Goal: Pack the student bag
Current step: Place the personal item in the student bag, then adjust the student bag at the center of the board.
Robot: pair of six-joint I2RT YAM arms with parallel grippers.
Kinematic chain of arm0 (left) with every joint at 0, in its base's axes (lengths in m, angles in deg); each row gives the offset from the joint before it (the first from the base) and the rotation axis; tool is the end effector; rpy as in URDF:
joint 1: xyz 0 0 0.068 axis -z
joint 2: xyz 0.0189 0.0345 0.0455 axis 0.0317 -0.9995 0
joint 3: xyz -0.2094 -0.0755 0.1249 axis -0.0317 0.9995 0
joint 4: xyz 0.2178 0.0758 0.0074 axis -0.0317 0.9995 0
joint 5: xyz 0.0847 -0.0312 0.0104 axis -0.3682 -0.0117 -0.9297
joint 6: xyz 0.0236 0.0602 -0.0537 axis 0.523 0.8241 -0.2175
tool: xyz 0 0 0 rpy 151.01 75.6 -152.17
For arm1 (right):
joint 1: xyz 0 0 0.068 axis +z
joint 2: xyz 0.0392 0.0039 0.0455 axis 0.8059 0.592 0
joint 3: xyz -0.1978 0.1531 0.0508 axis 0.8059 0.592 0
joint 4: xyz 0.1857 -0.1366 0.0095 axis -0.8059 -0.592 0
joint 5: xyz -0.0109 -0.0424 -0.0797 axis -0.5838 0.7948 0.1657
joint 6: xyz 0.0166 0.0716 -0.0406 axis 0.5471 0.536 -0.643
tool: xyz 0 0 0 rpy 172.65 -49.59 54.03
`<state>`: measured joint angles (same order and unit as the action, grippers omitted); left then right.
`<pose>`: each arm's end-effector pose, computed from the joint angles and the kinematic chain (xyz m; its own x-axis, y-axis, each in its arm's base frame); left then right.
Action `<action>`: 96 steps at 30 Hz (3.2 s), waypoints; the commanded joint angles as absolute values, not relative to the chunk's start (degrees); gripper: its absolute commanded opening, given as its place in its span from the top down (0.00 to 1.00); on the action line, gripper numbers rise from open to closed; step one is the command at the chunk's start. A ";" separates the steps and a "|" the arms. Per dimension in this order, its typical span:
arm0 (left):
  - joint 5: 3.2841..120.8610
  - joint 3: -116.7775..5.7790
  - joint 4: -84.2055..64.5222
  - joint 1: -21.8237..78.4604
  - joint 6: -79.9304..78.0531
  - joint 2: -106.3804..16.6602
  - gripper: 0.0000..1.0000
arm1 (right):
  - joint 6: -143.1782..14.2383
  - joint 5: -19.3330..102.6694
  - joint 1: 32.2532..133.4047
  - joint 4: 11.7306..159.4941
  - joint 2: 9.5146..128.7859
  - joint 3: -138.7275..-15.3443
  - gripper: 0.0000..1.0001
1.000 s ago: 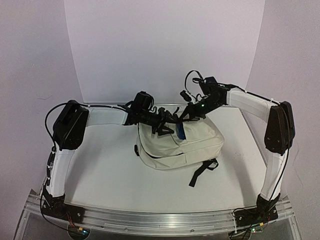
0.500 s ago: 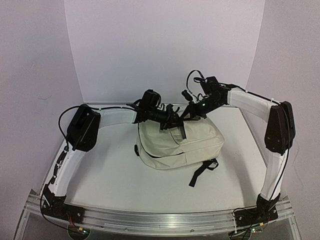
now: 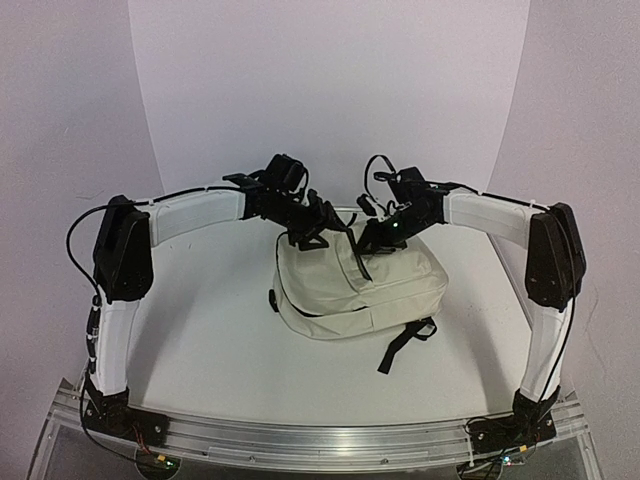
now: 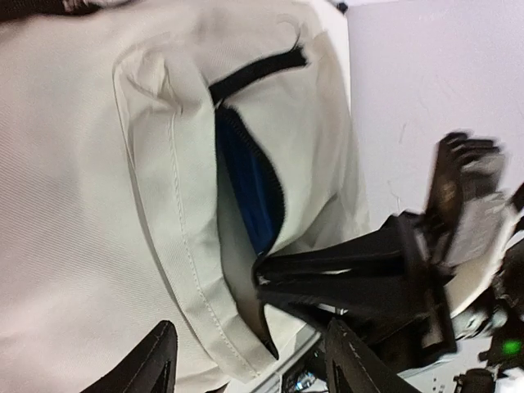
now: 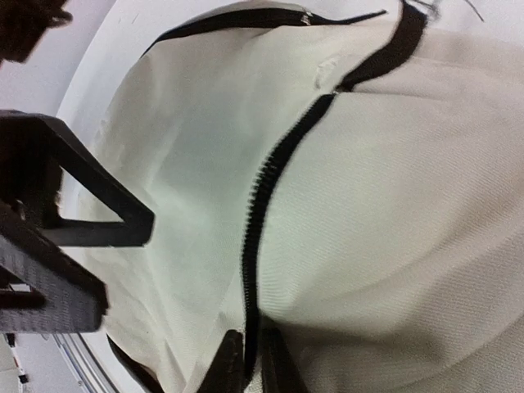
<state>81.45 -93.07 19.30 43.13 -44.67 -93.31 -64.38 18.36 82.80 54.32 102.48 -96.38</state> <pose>0.3393 -0.3437 0.2325 -0.9779 -0.1103 -0.1775 0.0757 0.6048 -0.7928 0.3548 0.2408 0.2164 -0.7611 -0.3057 -0.5721 -0.6109 0.6344 0.4737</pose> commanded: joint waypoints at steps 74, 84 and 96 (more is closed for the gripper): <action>52.83 -108.30 52.38 47.20 -27.50 -98.06 0.20 | -52.28 -2.60 75.17 63.19 92.17 -78.71 0.12; 51.25 -108.66 54.85 47.17 -25.32 -100.68 0.25 | -58.87 5.31 75.85 57.98 92.80 -91.25 0.26; 51.72 -111.34 54.81 46.13 -25.86 -105.02 0.21 | -59.37 15.70 82.42 58.16 97.21 -100.64 0.51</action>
<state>52.65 -107.81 52.12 46.45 -26.24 -101.25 -58.99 10.59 79.99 56.76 95.57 -96.02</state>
